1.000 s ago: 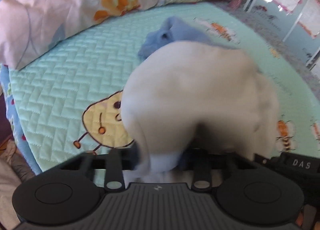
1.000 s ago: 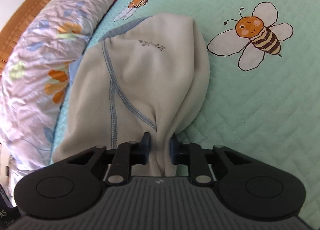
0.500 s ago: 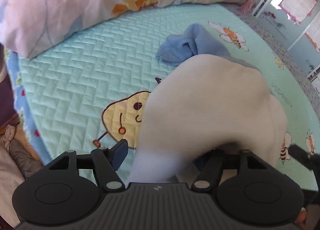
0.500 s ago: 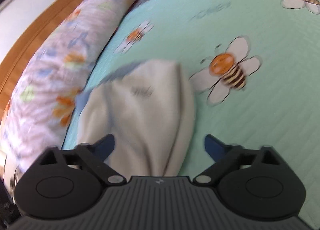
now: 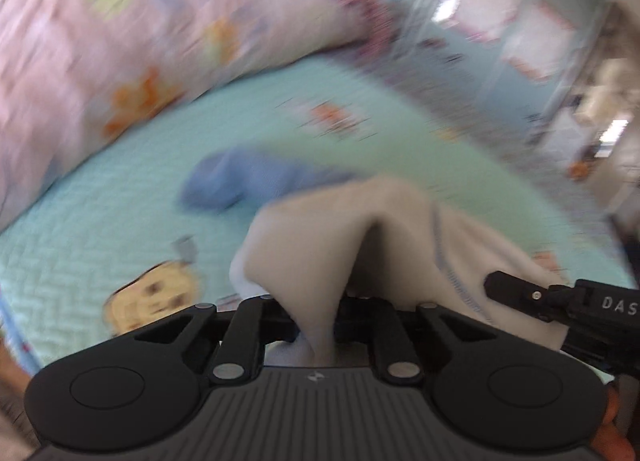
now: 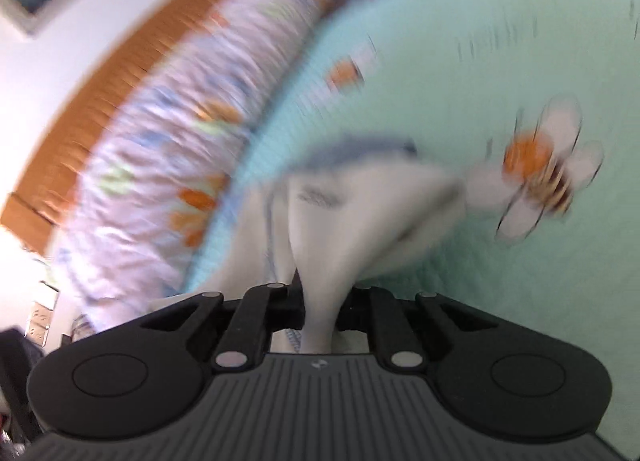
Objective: Fold clothes
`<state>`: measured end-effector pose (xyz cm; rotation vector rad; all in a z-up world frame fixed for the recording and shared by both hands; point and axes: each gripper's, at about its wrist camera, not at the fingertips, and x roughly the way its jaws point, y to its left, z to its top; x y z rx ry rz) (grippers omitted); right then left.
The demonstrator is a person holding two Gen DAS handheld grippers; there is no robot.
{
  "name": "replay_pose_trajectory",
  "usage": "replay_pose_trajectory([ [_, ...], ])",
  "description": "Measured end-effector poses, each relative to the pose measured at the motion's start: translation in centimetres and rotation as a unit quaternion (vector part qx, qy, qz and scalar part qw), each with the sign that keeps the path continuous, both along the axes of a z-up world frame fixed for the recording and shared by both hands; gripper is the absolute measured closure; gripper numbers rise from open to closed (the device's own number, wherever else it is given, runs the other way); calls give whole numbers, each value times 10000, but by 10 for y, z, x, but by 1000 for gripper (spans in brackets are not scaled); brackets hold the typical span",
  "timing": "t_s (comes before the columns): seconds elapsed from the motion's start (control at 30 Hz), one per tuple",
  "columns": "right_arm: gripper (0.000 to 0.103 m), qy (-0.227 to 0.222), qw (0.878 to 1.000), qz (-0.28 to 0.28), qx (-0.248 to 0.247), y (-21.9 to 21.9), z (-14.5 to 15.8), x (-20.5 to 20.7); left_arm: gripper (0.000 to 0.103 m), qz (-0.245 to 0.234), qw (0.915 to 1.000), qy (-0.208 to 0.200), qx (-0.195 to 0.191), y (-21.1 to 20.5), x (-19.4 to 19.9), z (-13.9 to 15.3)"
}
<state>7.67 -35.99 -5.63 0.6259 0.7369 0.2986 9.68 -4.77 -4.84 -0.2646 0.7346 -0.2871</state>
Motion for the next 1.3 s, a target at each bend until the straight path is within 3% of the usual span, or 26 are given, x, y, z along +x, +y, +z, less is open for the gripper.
replay_pose_trajectory([
  [0.1,91,-563,9979,-304,-64,-36,52,-47,89,-536,9971,-490,-237,-33,-30,46],
  [0.2,91,-1020,9920,-735,-96,-83,100,-97,89,-1072,9887,-949,-442,-68,-65,90],
  [0.33,91,-1624,9785,-1255,-210,-145,158,-162,87,-1686,9759,-1154,-762,-118,-91,127],
  [0.43,89,-1809,9681,-1706,-315,-184,175,-195,77,-2039,9713,-1026,-675,-159,-97,126],
  [0.5,82,-1560,9662,-2020,-357,-209,163,-212,73,-2236,9718,-460,-595,-187,-91,101],
  [0.6,40,-701,9660,-2451,-435,-242,111,-229,63,-2182,9750,383,-146,-214,-92,39],
  [0.63,39,-382,9626,-2649,-424,-250,88,-240,62,-2085,9765,547,80,-218,-98,20],
  [0.77,39,498,9517,-3029,35,-263,-9,-304,62,-2033,9732,1001,397,-211,-123,-38],
  [0.9,39,896,9308,-3529,329,-262,-71,-372,62,-1973,9752,799,612,-208,-139,-43],
  [1.03,39,565,9178,-3894,526,-255,-70,-395,54,-2069,9759,402,572,-216,-146,-16],
  [1.13,36,197,9296,-3656,412,-250,-52,-373,51,-2271,9718,119,626,-229,-154,0],
  [1.27,29,-128,9470,-3209,-58,-243,-36,-333,50,-2568,9641,171,651,-250,-167,-1],
  [1.3,23,-192,9498,-3117,-173,-247,-35,-323,50,-2665,9613,194,673,-254,-171,-3],
])
